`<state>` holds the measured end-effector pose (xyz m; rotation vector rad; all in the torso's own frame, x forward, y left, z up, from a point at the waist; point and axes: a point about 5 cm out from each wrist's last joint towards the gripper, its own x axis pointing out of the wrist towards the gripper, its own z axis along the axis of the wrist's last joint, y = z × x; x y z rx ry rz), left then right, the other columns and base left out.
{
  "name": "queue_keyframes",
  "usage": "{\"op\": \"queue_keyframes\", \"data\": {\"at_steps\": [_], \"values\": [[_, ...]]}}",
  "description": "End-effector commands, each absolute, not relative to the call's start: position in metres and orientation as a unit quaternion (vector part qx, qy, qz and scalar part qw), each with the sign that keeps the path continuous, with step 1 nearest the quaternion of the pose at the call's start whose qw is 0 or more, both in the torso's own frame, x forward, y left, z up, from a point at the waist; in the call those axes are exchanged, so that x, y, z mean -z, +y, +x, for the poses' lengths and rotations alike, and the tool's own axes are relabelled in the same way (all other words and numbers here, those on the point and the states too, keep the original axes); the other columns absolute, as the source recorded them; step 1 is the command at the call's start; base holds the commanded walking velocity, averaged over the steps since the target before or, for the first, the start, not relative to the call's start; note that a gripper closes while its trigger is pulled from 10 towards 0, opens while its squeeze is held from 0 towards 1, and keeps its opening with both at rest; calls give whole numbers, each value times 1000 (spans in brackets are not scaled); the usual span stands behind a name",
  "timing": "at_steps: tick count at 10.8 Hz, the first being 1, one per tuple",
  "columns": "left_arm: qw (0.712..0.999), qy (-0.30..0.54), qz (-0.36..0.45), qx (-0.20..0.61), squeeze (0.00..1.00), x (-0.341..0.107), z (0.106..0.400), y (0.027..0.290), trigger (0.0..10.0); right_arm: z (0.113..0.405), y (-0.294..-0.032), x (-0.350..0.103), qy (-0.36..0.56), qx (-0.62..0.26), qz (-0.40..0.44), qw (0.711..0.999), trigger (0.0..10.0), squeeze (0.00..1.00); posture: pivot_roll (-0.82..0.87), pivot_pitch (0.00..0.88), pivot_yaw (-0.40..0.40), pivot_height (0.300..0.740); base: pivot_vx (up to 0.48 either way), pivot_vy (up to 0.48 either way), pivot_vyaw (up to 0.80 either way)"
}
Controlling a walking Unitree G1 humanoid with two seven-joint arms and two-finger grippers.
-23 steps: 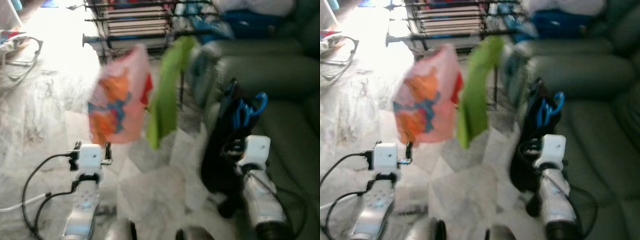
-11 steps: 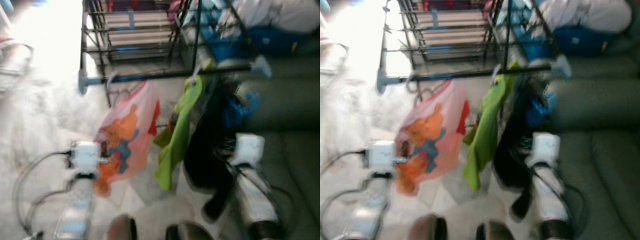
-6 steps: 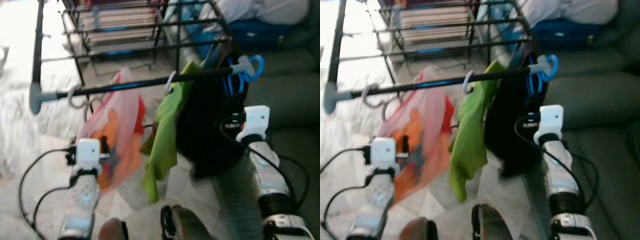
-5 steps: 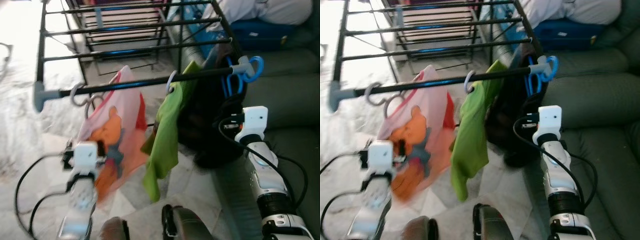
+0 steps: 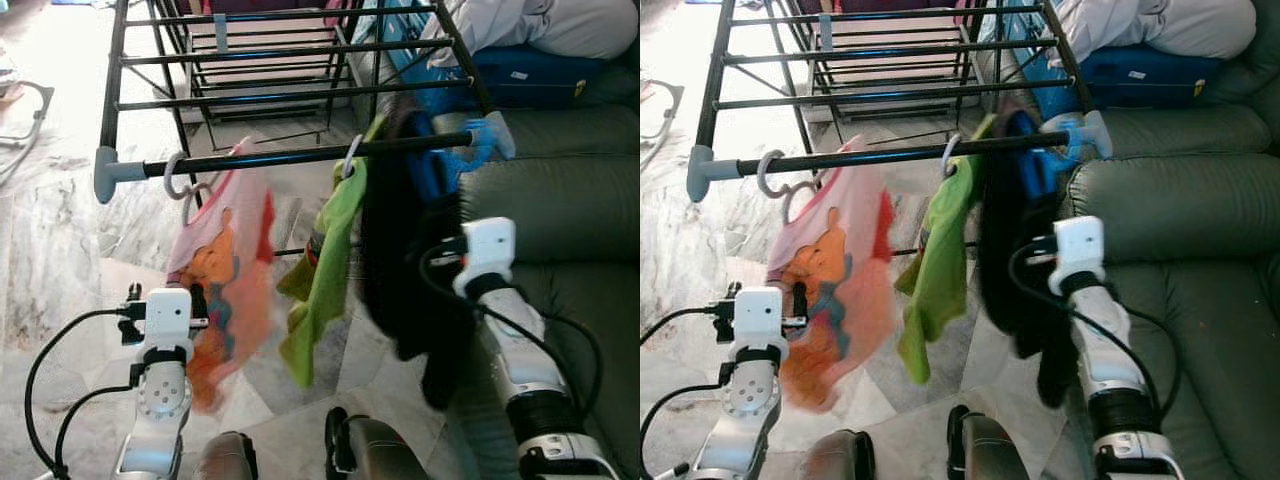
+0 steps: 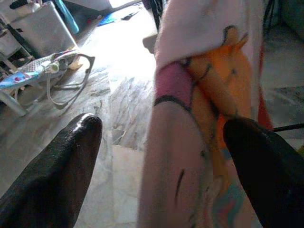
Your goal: Hang hanger
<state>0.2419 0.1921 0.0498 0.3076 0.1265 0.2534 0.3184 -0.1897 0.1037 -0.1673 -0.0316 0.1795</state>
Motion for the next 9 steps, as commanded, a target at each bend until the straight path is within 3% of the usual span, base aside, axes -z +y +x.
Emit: {"op": "queue_keyframes", "data": {"at_steps": [1, 4, 9], "values": [[977, 68, 157, -131, 0, -49, 242, 194, 10000, 331, -186, -133, -70, -95, -77, 990, 10000, 0, -15, 181, -31, 740, 0, 0, 0], [976, 71, 155, -132, 0, -49, 241, 193, 10000, 362, -191, -119, 68, -76, -49, 994, 10000, 0, 0, 179, -49, 740, 0, 0, 0], [975, 79, 157, -137, 0, -44, 238, 193, 10000, 354, -207, -82, 182, -30, -9, 983, 10000, 0, 17, 179, -58, 740, 0, 0, 0]]}}
